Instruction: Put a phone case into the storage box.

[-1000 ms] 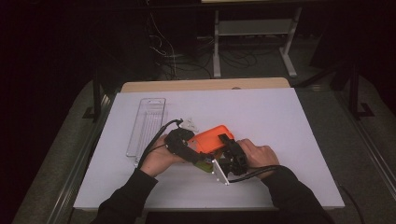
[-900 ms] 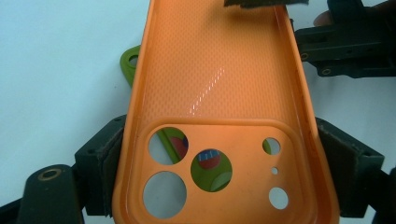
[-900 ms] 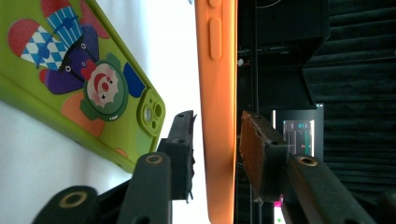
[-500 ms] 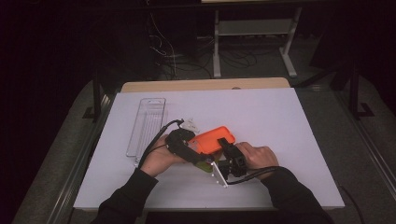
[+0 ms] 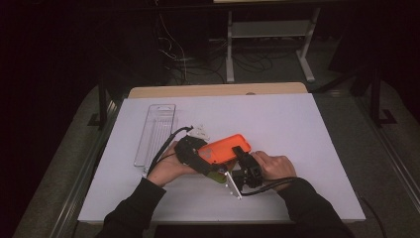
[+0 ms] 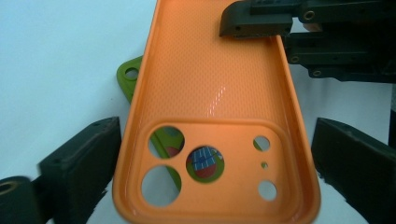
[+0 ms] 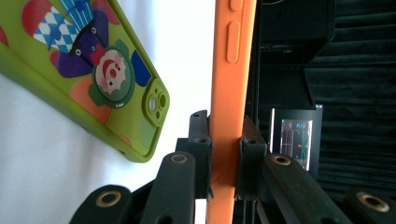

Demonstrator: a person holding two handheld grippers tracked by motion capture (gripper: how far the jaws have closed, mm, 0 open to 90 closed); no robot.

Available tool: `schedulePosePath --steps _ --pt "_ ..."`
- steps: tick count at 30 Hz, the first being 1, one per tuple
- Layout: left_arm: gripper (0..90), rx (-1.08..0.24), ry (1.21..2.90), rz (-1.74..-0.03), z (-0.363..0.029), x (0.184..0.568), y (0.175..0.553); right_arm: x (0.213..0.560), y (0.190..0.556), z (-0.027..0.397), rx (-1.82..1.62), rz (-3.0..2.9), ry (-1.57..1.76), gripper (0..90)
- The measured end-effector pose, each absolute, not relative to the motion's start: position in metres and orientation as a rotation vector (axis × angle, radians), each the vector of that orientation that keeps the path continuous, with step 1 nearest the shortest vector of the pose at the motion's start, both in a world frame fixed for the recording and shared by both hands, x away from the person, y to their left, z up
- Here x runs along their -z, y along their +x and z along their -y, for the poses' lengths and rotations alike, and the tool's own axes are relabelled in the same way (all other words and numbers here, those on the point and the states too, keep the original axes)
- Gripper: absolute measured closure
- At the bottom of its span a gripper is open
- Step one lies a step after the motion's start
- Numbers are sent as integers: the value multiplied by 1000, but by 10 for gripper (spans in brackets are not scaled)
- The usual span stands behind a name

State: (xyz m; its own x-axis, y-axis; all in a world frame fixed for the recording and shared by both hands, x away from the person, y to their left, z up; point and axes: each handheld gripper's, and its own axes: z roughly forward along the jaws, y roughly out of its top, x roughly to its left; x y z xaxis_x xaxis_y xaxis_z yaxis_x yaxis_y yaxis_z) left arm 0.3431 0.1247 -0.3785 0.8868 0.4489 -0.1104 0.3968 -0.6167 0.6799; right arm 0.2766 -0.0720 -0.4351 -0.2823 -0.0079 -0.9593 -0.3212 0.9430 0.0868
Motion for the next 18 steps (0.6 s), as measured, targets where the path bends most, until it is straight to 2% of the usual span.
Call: schedulePosePath --steps 8,18 --pt "0 -82 2233 -642 -134 375 345 434 282 79 -329 -1844 -179 779" --pt "0 -152 2293 -588 -143 373 346 430 287 88 -339 -1895 -122 779"
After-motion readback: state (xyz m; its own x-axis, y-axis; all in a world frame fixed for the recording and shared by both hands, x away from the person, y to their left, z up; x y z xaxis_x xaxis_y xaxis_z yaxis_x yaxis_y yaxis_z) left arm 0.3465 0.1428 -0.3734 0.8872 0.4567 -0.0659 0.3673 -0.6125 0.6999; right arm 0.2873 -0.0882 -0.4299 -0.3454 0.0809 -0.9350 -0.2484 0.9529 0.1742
